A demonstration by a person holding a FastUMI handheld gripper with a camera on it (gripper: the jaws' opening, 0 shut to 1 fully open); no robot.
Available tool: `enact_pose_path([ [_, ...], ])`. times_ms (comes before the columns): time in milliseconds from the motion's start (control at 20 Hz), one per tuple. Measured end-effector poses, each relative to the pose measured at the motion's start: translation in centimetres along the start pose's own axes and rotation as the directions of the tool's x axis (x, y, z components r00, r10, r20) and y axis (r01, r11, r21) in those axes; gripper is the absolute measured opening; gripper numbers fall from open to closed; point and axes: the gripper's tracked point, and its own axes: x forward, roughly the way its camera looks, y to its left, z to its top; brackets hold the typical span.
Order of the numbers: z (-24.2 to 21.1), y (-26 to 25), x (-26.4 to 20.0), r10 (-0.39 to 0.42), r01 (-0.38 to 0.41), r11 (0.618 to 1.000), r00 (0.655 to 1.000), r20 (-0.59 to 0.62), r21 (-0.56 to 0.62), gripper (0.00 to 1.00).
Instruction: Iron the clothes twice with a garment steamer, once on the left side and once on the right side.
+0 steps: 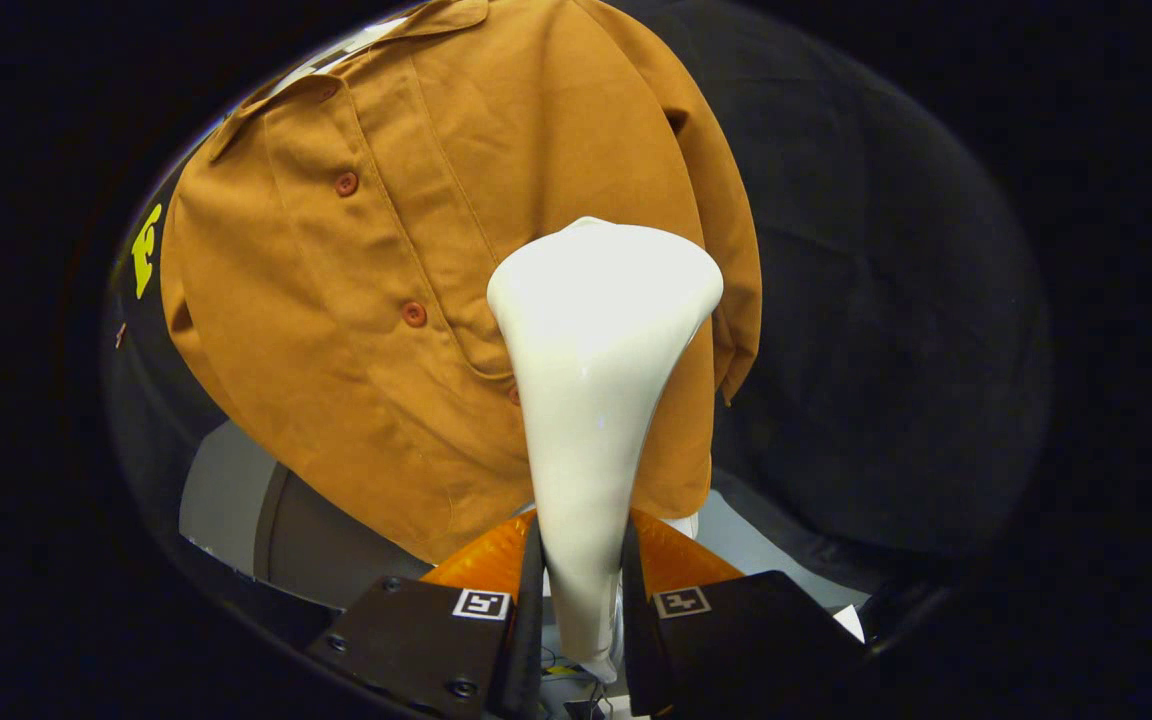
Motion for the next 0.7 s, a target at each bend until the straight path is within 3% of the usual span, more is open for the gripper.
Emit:
enact_pose_path([
  [400,-5.1,-1.7,0.6,-0.047,0.049,0.999,0.993,-0.106,0.022,0.38],
  [700,-6.4,-1.4,-2.2,-0.071,0.073,0.997,0.993,-0.093,0.012,0.37],
])
